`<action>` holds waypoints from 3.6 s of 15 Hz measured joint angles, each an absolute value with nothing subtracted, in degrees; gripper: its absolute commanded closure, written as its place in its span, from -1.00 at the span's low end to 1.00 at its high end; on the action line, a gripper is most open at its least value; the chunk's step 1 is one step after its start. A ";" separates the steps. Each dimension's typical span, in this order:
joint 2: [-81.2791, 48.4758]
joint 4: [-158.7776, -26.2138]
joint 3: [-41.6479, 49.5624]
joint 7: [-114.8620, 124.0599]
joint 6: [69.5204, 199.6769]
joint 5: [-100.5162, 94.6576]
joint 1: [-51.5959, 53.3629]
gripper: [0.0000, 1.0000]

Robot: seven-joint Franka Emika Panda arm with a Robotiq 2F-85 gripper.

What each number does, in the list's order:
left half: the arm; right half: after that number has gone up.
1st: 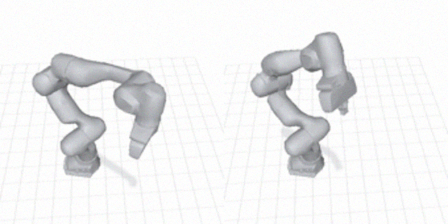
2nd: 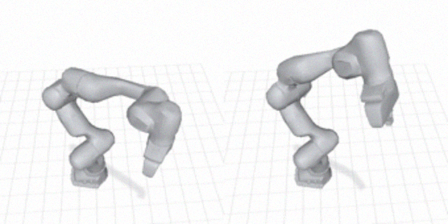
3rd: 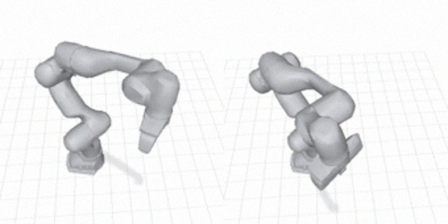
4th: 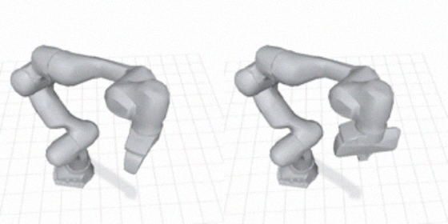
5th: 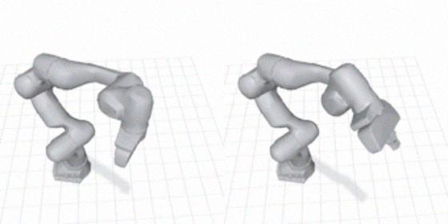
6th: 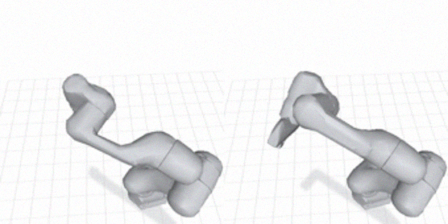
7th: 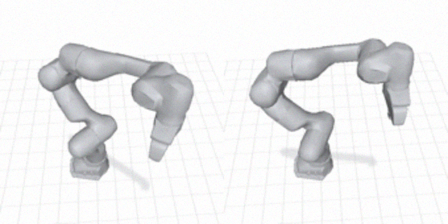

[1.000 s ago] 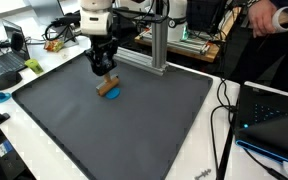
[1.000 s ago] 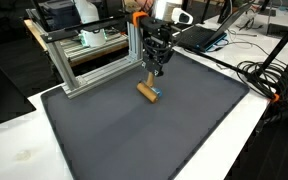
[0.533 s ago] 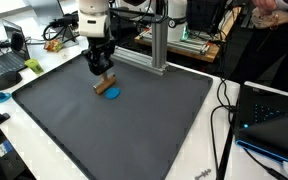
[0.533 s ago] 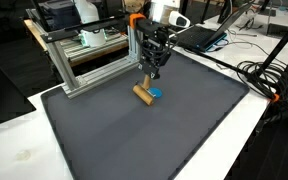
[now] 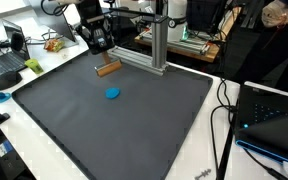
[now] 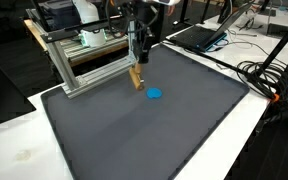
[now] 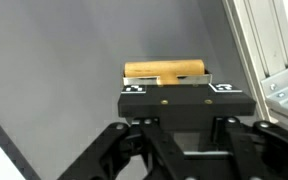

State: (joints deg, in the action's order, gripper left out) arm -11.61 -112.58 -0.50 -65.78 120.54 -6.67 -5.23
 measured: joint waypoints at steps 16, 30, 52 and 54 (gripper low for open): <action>-5.13 -112.59 0.24 -18.73 116.47 -0.32 -2.74 0.56; -7.71 -113.16 0.22 23.11 124.73 -0.91 0.09 0.56; -14.24 -114.53 3.51 40.46 132.26 -5.38 2.16 0.56; -14.64 -114.76 3.71 43.39 132.69 -6.36 2.66 0.56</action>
